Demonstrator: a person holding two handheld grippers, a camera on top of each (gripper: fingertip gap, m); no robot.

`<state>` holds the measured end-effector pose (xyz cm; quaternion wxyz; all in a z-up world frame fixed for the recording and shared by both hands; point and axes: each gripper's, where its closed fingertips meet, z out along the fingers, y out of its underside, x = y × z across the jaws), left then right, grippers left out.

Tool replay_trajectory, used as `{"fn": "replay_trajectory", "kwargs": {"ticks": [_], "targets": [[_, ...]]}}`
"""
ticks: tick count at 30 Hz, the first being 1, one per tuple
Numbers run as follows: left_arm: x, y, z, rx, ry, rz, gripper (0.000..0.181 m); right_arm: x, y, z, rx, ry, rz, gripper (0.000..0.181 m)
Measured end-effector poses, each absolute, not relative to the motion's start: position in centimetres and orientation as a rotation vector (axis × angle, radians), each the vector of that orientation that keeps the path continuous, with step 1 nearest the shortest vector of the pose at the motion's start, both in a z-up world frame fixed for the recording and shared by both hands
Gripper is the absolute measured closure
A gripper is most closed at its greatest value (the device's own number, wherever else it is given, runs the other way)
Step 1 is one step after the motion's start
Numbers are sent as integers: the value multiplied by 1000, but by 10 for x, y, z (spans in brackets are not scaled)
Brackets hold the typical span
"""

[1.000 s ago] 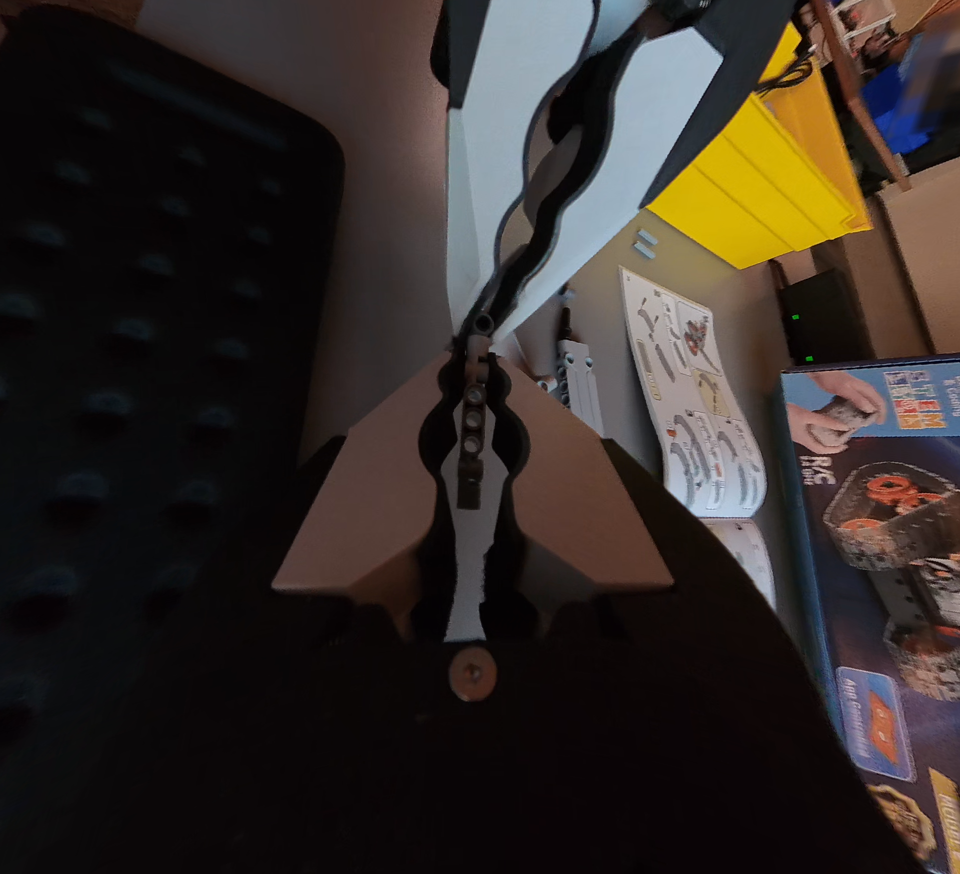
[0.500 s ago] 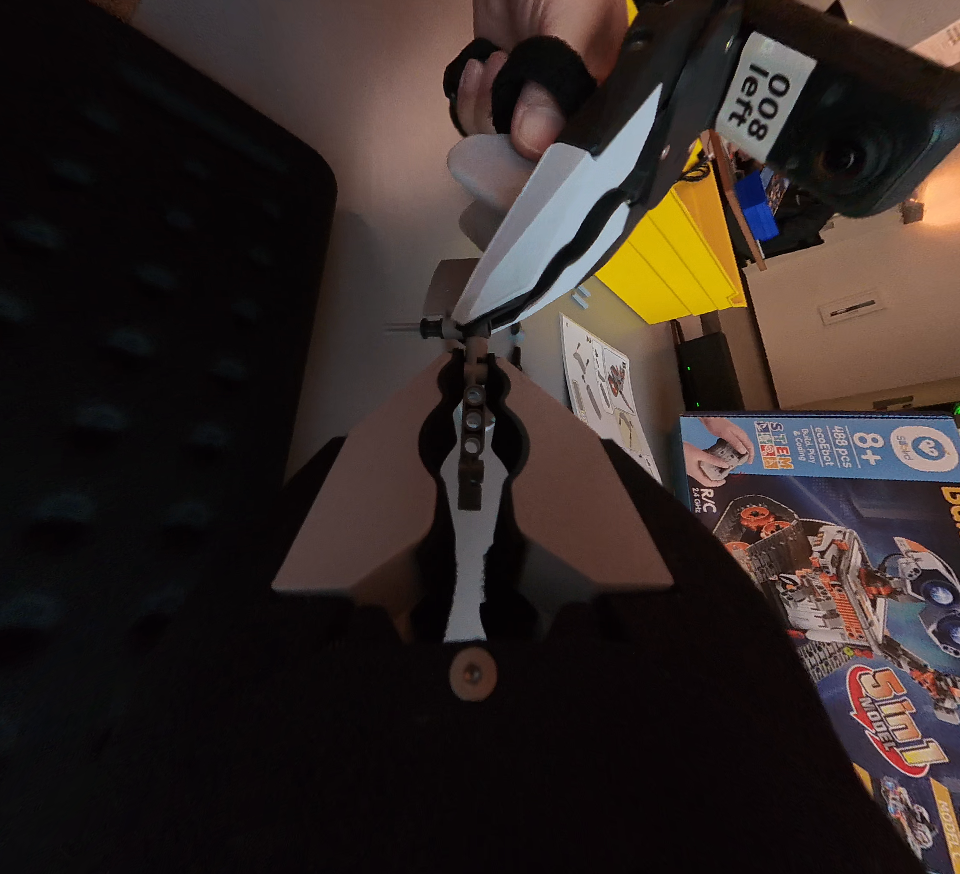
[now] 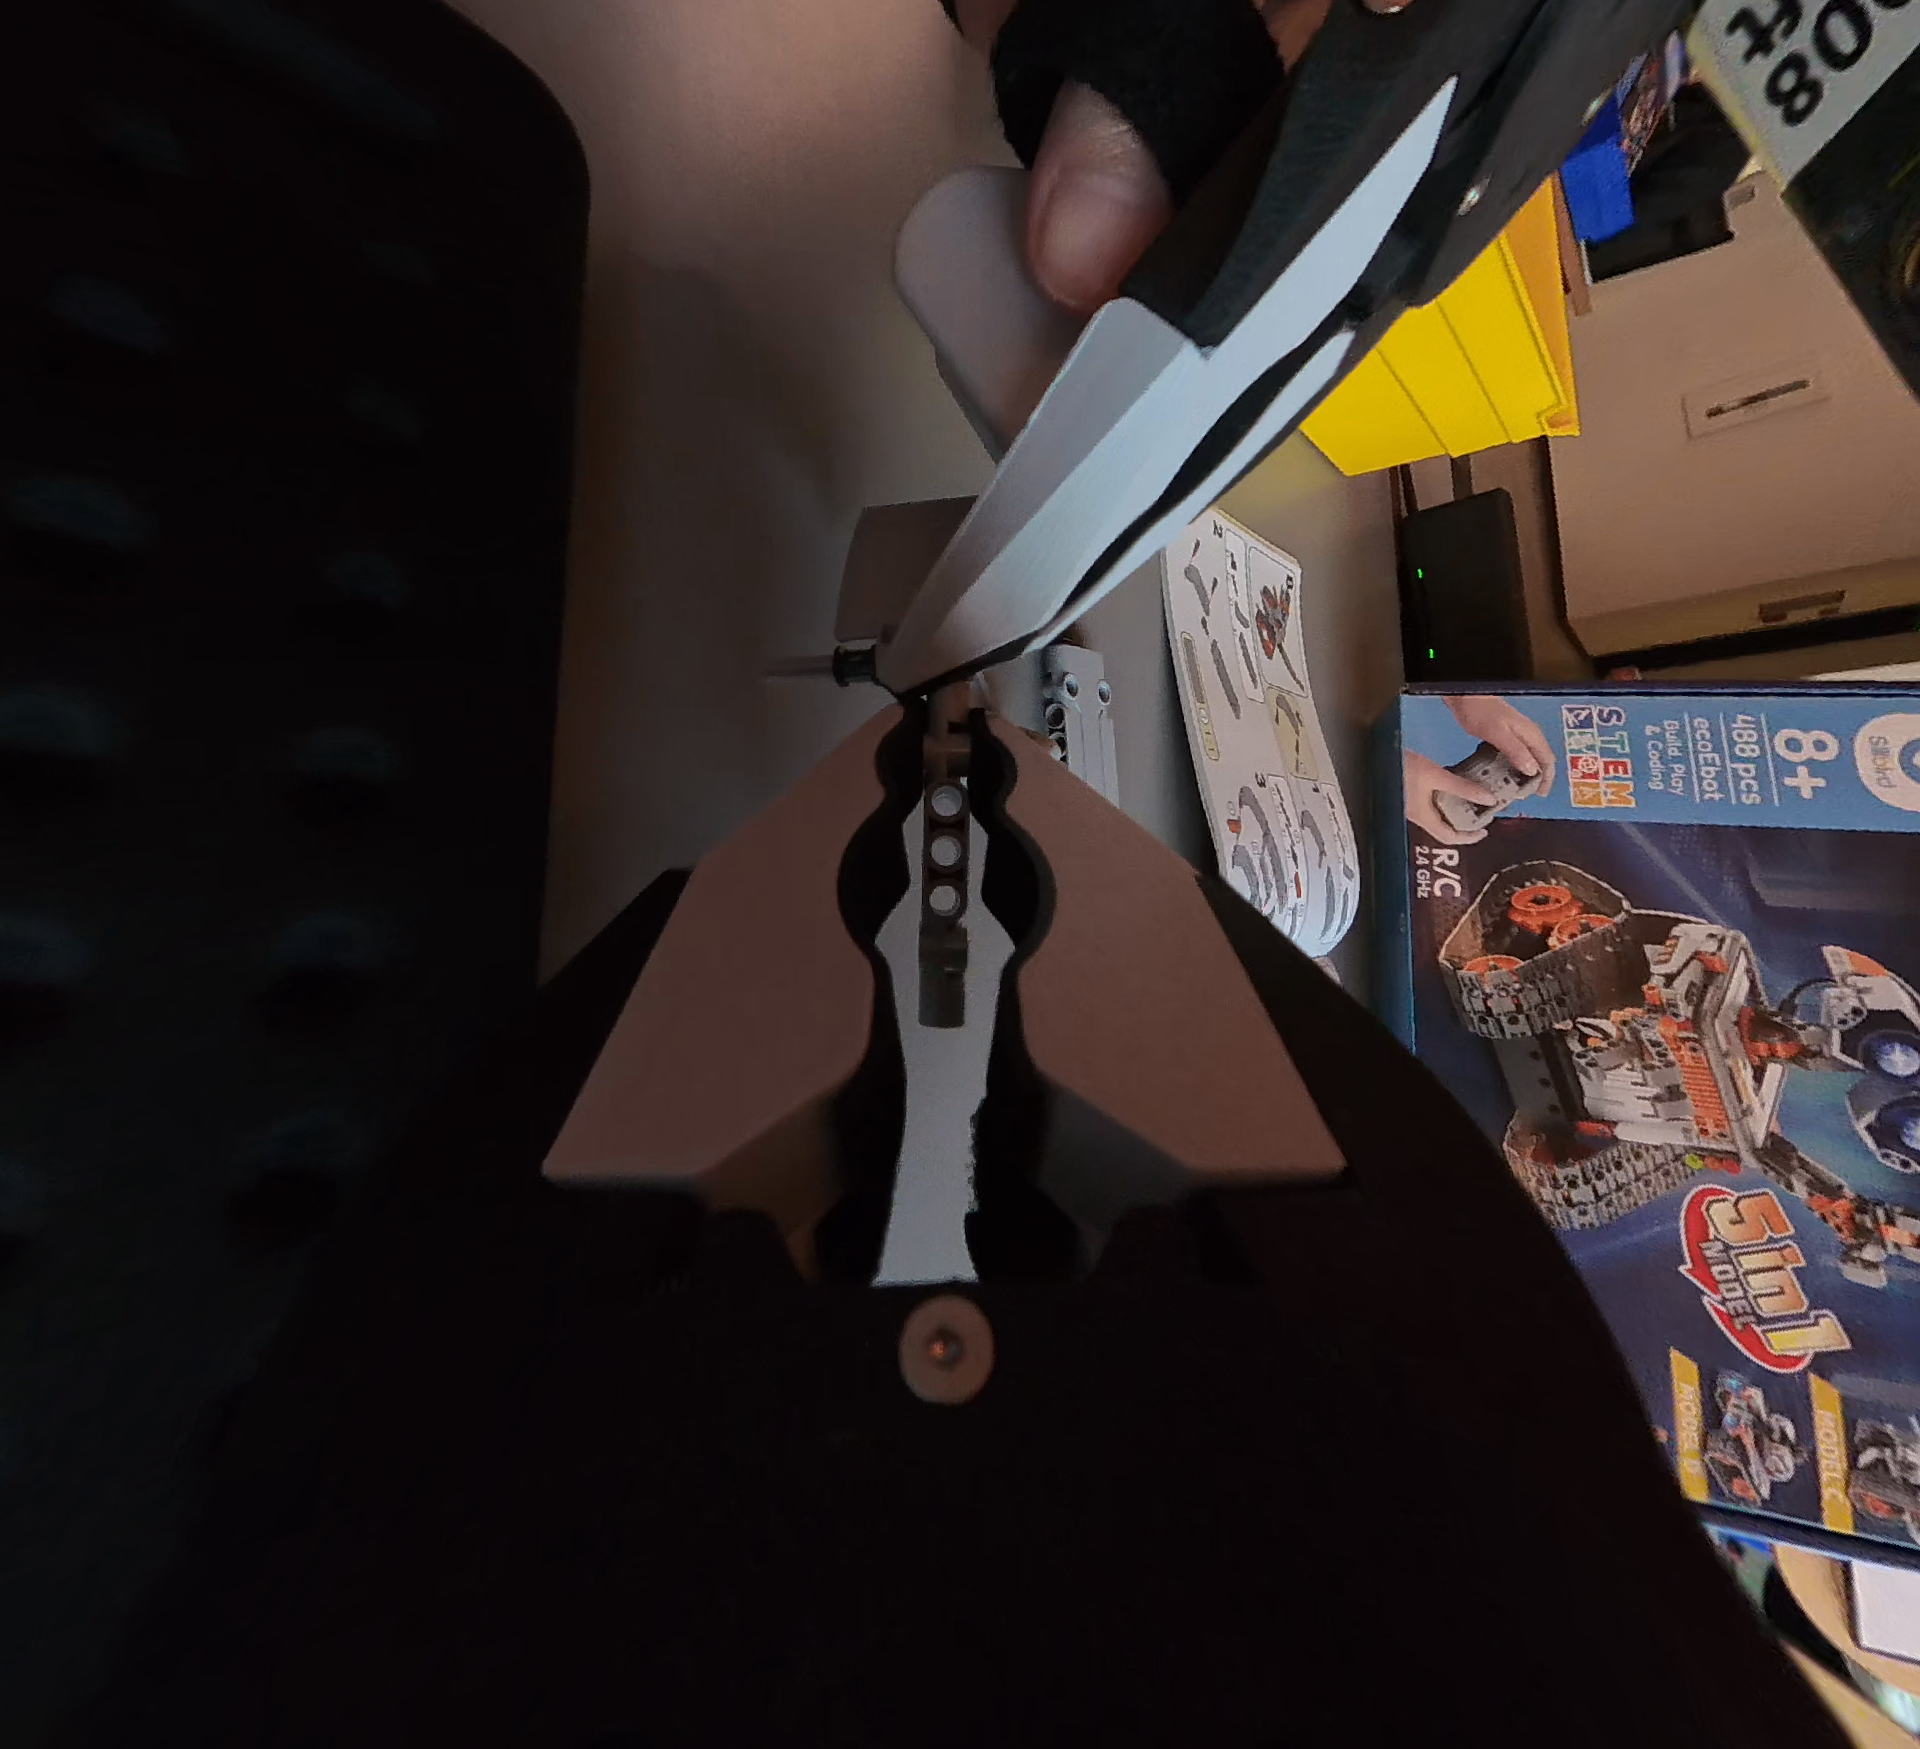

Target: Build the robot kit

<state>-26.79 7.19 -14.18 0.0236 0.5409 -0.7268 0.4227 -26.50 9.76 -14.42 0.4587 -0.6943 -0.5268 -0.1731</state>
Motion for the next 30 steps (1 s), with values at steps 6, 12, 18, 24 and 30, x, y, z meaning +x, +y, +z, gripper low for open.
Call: {"fn": "replay_trajectory", "kwargs": {"ticks": [6, 12, 18, 24, 30], "targets": [[-275, 66, -129, 1626, -2127, 1362, 175, -268, 92, -130, -1575, -1310, -489, 173], [-279, 63, -118, 1617, -2047, 1426, 175, -271, 88, -121, -1525, -1308, -471, 173], [-278, 65, -116, 1640, -2014, 1484, 175, -270, 90, -119, -1532, -1295, -476, 173], [-261, 88, -135, 1874, -2463, 1227, 162, -251, 107, -125, -1641, -1217, -627, 174], [-248, 96, -137, 2098, -2590, 1120, 159, -249, 113, -121, -1710, -1119, -633, 175]]}}
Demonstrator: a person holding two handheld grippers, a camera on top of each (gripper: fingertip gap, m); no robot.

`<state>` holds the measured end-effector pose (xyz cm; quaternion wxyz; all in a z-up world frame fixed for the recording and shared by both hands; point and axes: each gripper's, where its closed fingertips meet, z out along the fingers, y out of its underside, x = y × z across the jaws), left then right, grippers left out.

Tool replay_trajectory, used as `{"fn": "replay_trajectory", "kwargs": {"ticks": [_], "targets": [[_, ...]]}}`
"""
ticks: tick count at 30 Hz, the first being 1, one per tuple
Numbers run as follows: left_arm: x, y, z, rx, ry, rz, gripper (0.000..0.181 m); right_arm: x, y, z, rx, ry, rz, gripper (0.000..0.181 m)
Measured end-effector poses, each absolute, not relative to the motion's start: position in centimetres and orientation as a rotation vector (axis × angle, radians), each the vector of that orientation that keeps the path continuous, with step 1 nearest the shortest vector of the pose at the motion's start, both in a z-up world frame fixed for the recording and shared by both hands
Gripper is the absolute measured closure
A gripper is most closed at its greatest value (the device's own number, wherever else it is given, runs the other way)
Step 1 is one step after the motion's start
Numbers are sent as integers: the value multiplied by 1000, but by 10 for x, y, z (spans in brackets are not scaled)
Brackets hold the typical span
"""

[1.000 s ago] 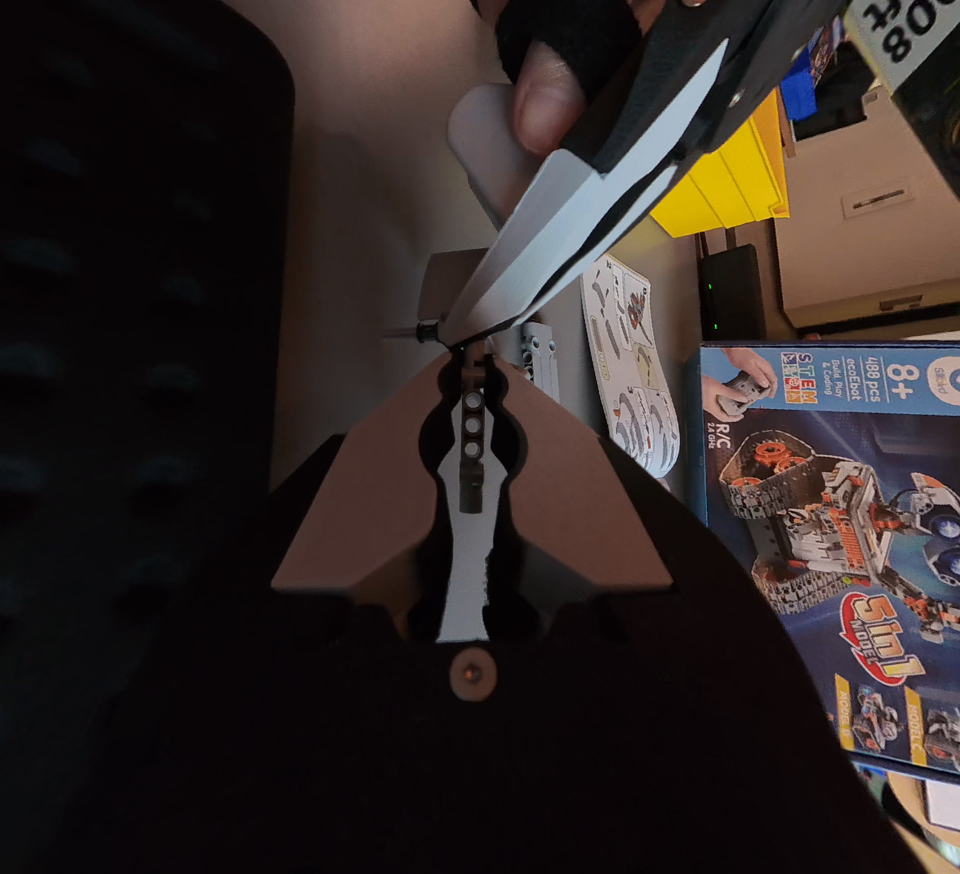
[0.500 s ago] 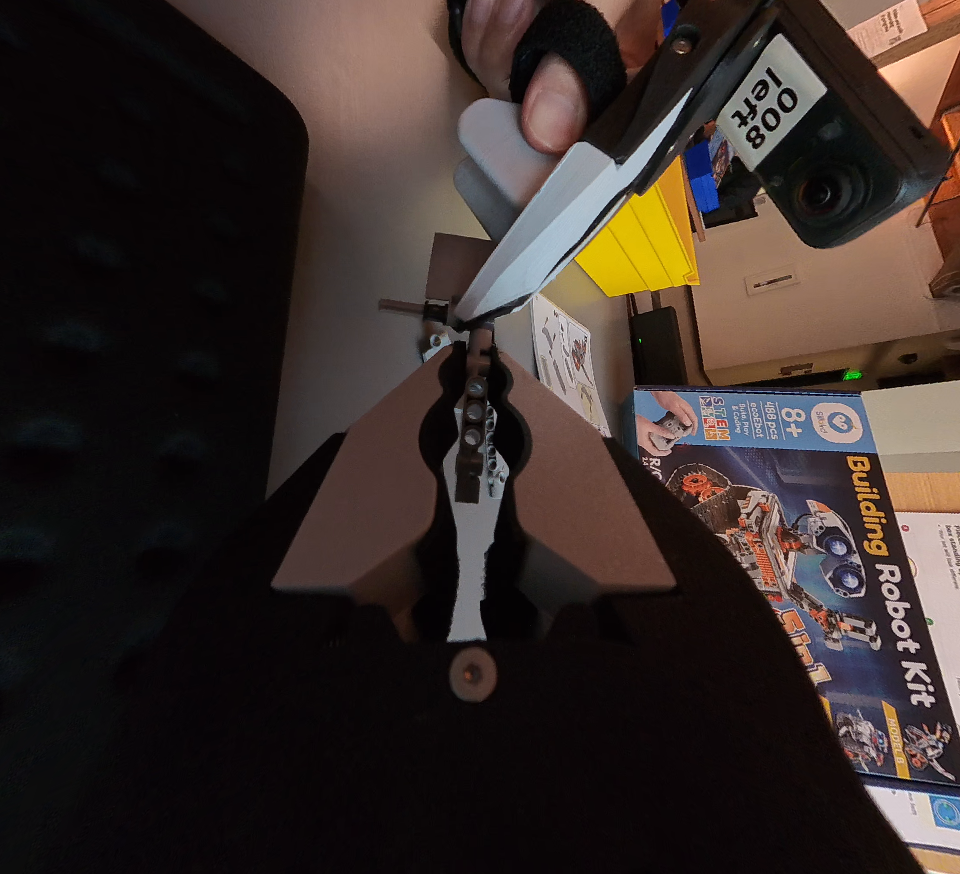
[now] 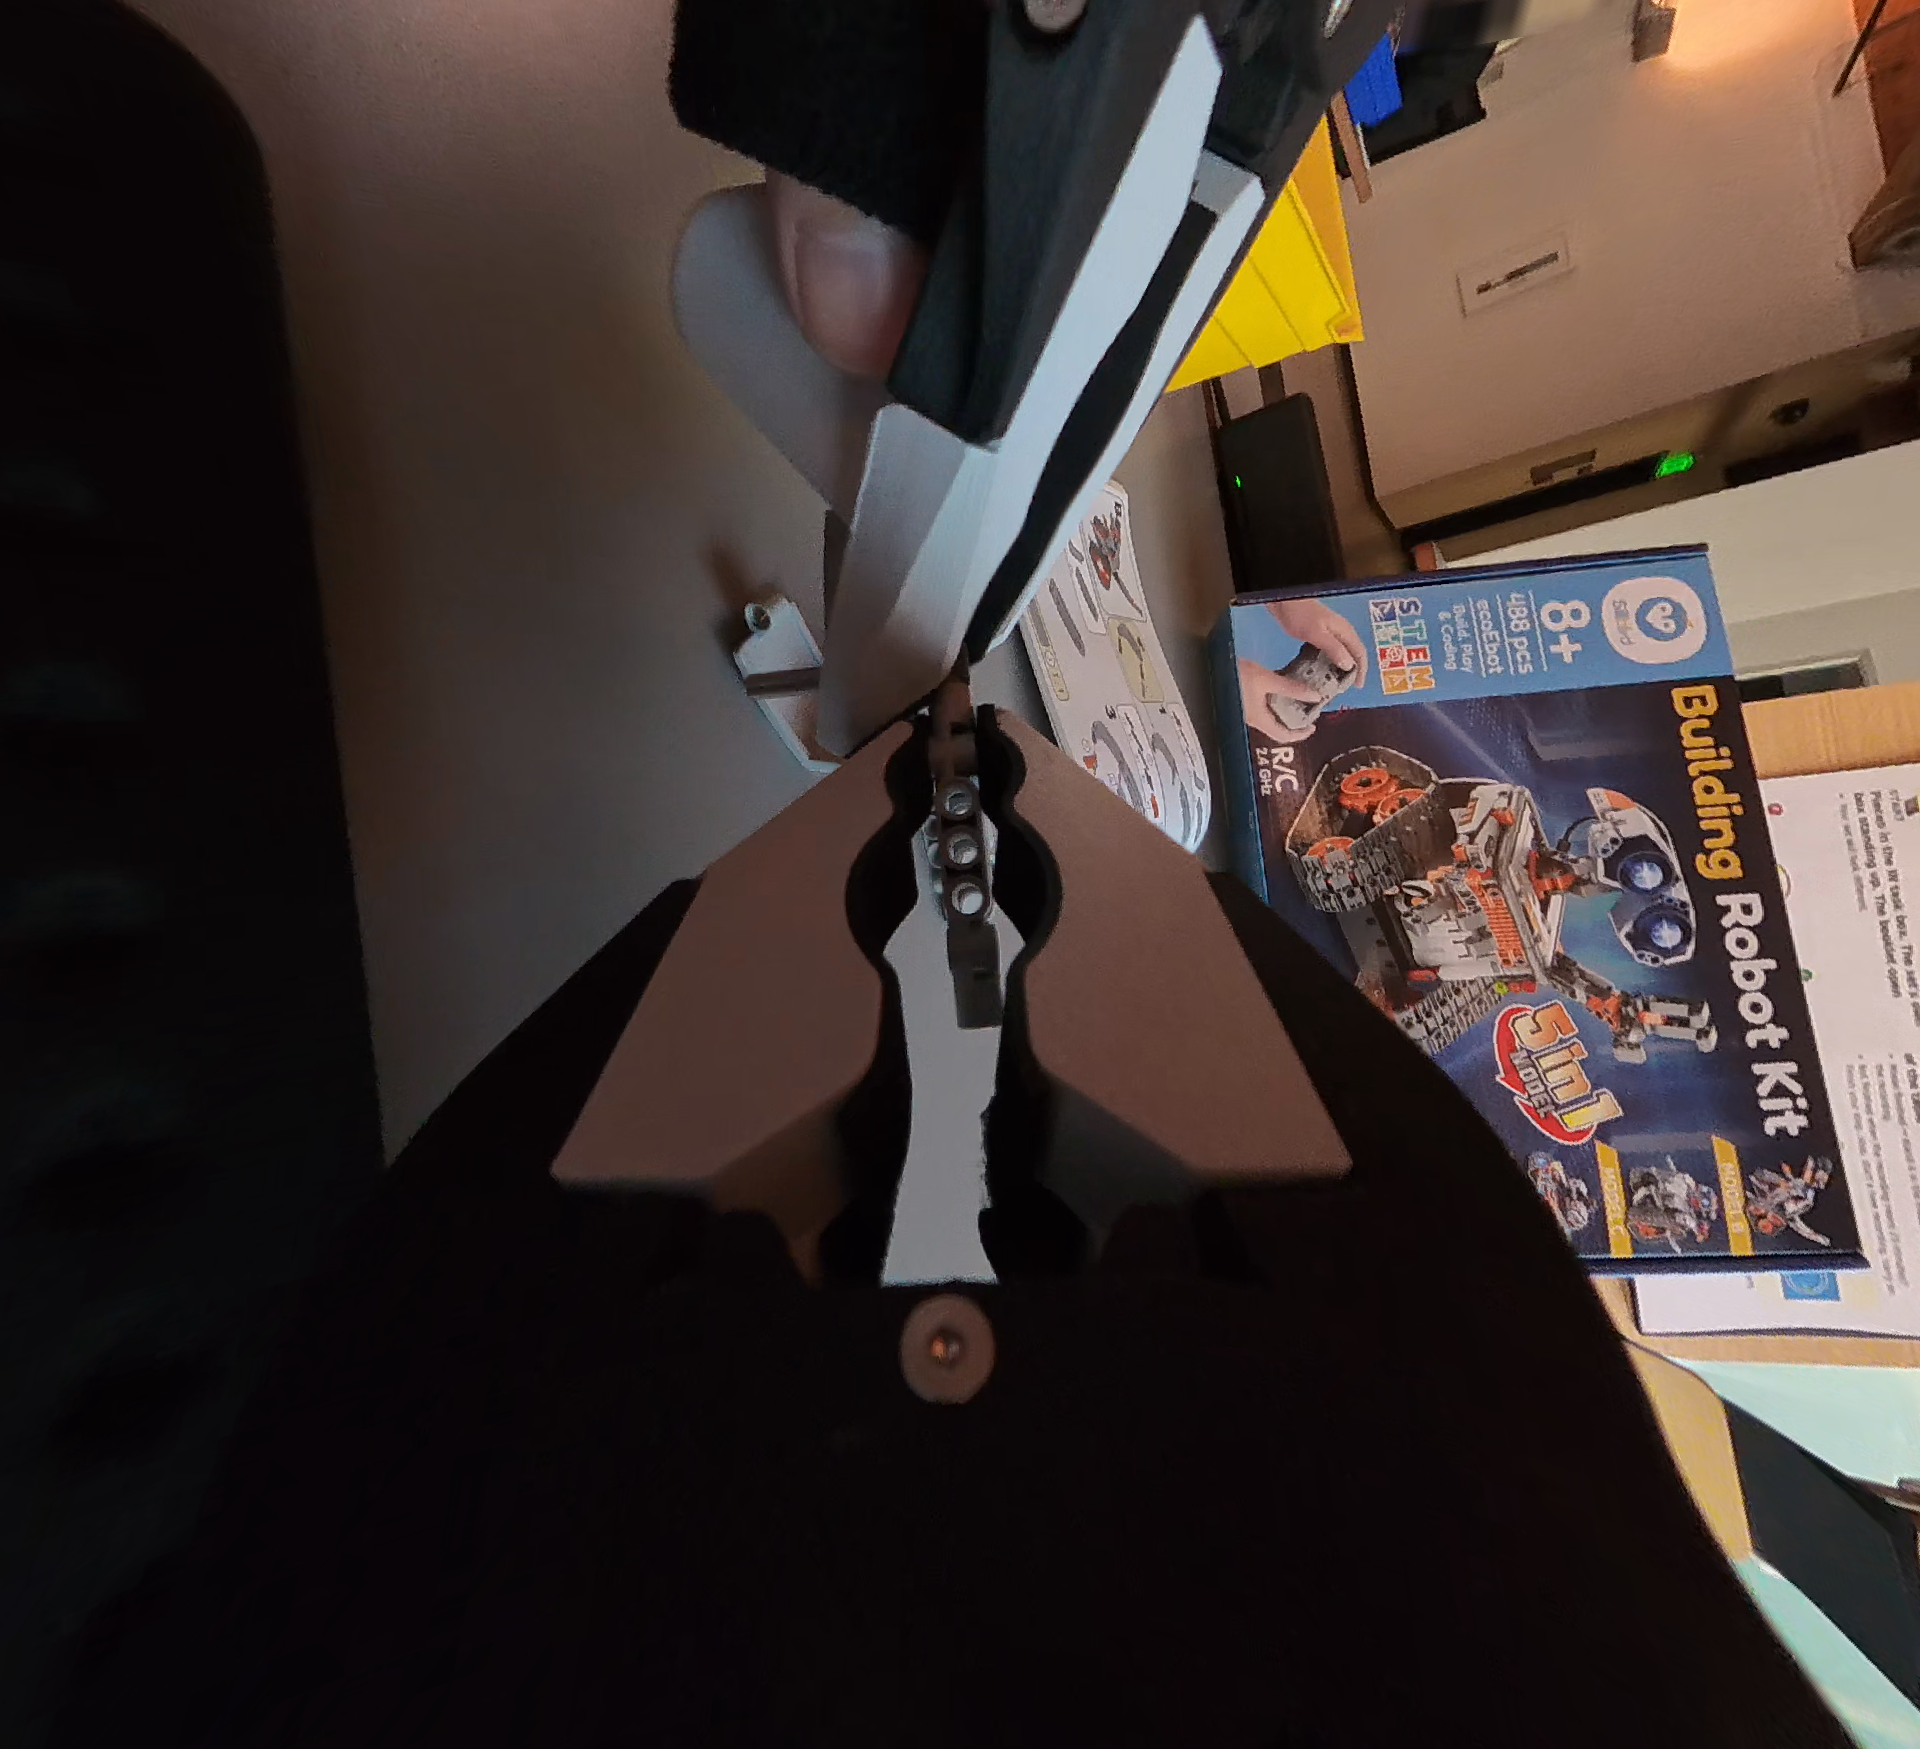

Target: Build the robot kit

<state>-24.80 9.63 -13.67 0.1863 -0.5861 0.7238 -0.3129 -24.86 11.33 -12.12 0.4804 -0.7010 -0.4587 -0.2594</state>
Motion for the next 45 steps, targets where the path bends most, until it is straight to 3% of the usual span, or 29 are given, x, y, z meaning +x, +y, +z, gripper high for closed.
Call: {"fn": "replay_trajectory", "kwargs": {"ticks": [9, 19, 20, 30, 41, 45], "targets": [[-239, 102, -143, -1577, 2033, -707, 160, -237, 114, -129, -1788, -1089, -677, 175], [-250, 96, -146, -1620, 2099, -871, 167, -245, 109, -128, -1721, -1157, -682, 174], [-252, 96, -147, -1625, 2107, -883, 175, -245, 109, -129, -1718, -1161, -681, 174], [-262, 89, -143, -1617, 2159, -993, 176, -254, 103, -125, -1631, -1214, -643, 174], [-243, 106, -141, -1676, 2042, -647, 176, -237, 120, -123, -1650, -1166, -809, 175], [-240, 108, -144, -1744, 1983, -733, 176, -233, 123, -125, -1666, -1181, -826, 175]]}}
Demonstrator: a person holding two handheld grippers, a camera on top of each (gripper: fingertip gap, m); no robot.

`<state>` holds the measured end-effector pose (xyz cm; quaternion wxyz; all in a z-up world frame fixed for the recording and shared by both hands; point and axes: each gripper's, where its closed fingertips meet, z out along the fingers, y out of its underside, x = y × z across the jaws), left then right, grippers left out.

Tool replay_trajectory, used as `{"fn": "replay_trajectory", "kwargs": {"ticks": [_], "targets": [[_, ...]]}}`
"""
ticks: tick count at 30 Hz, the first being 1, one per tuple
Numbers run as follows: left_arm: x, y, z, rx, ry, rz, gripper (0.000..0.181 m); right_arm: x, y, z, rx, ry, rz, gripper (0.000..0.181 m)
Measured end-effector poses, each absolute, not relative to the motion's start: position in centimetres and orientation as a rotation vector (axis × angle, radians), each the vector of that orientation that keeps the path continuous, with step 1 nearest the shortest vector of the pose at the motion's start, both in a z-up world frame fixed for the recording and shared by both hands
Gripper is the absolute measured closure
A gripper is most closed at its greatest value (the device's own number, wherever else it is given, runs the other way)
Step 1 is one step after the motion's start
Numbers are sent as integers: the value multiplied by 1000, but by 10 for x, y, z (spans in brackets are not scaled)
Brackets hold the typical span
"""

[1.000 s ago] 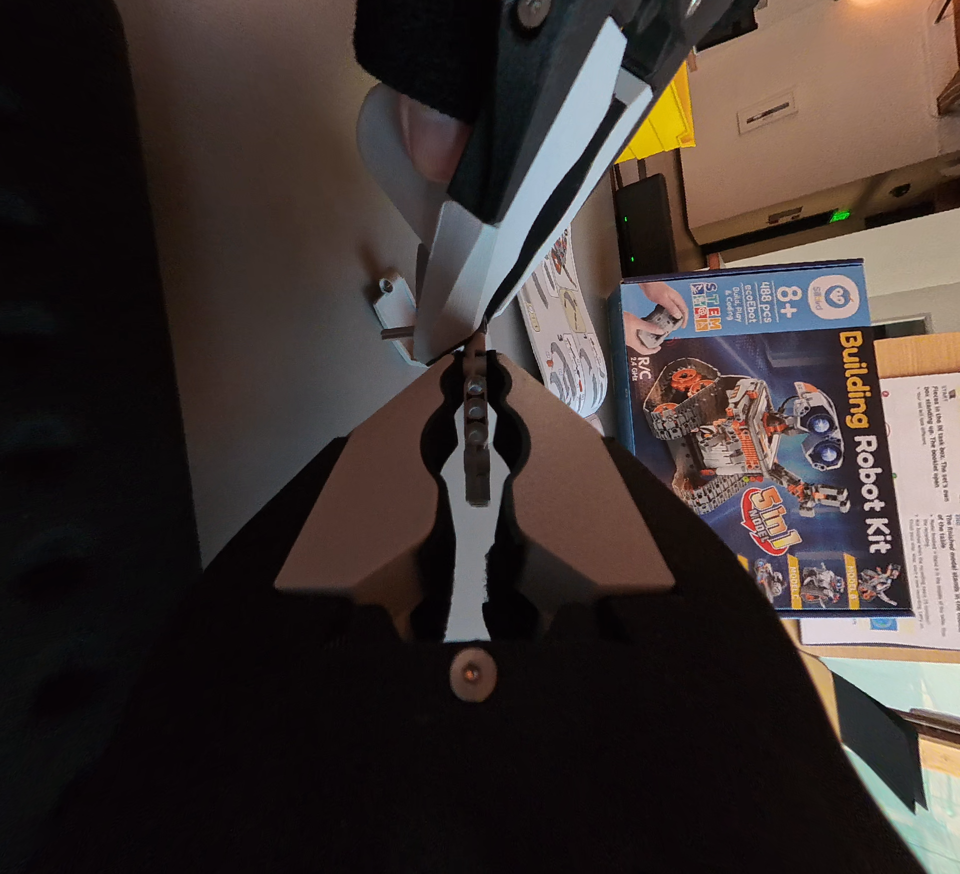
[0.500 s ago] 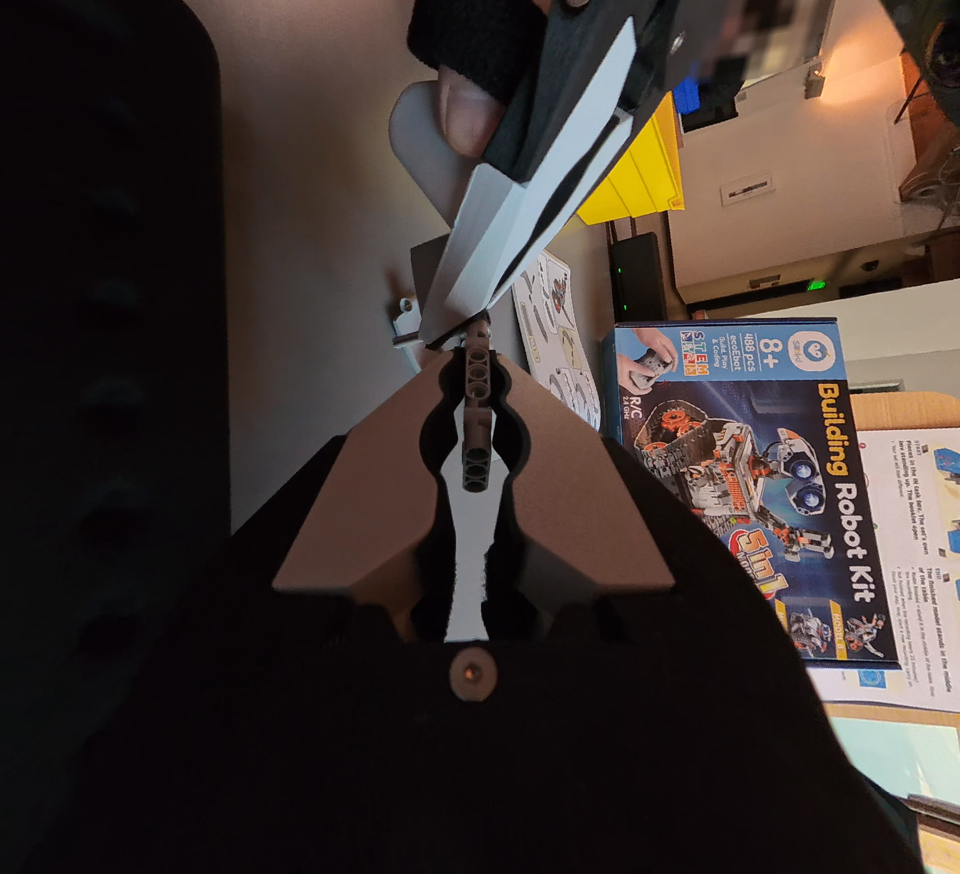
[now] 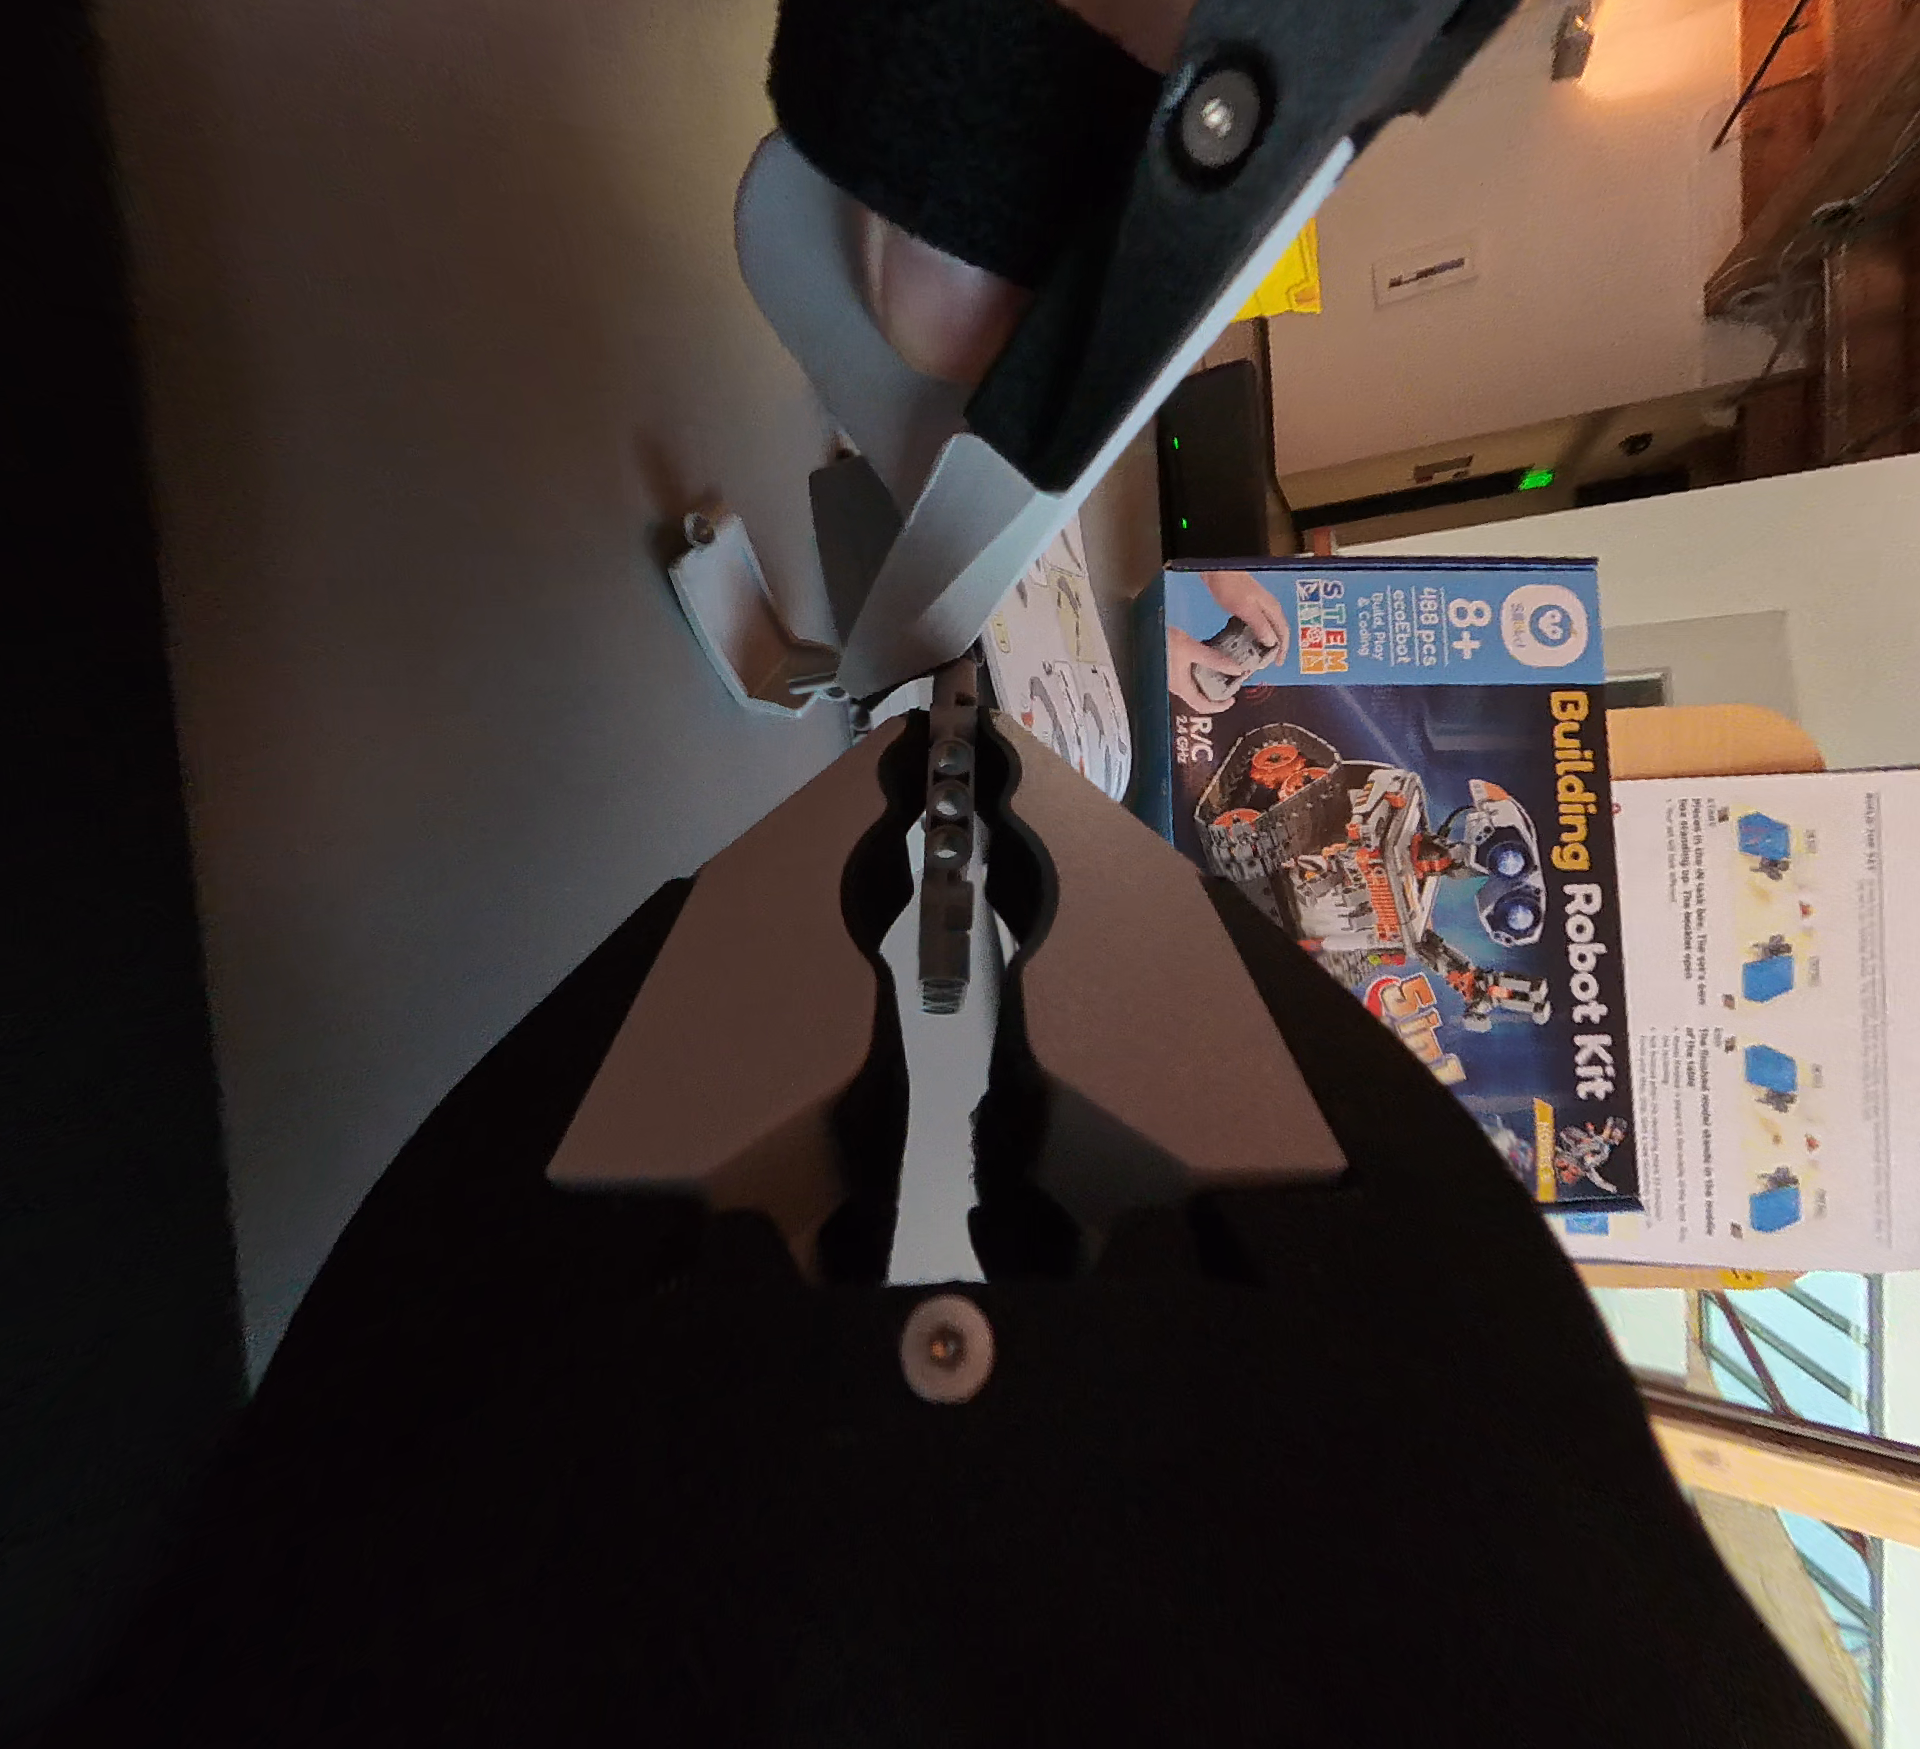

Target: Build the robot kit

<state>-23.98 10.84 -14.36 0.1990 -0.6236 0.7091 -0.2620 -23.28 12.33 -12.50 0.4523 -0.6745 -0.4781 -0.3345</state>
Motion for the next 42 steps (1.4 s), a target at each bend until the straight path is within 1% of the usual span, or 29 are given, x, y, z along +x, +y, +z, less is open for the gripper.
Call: {"fn": "replay_trajectory", "kwargs": {"ticks": [3, 9, 18, 22, 26, 32, 34, 38, 39, 40, 42], "targets": [[-236, 110, -143, -1753, 1962, -767, 176, -229, 123, -124, -1648, -1191, -888, 175], [-252, 95, -146, -1748, 2060, -840, 176, -243, 110, -128, -1551, -1279, -836, 174], [-257, 92, -143, -1766, 2039, -919, 177, -246, 109, -124, -1495, -1295, -866, 174], [-248, 97, -139, -1831, 1952, -911, 176, -239, 115, -120, -1560, -1218, -870, 174], [-240, 103, -135, -1803, 1849, -812, 173, -235, 117, -114, -1579, -1164, -927, 175], [-229, 112, -118, -1815, 1671, -839, 176, -227, 125, -97, -1627, -1000, -946, 175], [-225, 116, -112, -1779, 1630, -830, 176, -231, 124, -90, -1611, -952, -886, 174], [-227, 129, -111, -1601, 1678, -593, 177, -232, 116, -82, -1646, -811, -614, 170], [-229, 132, -109, -1566, 1680, -552, 177, -227, 114, -73, -1642, -744, -539, 162], [-231, 135, -108, -1550, 1677, -523, 177, -226, 110, -64, -1632, -689, -433, 158], [-233, 138, -106, -1516, 1688, -534, 177, -225, 102, -48, -1595, -568, -161, 155]]}}
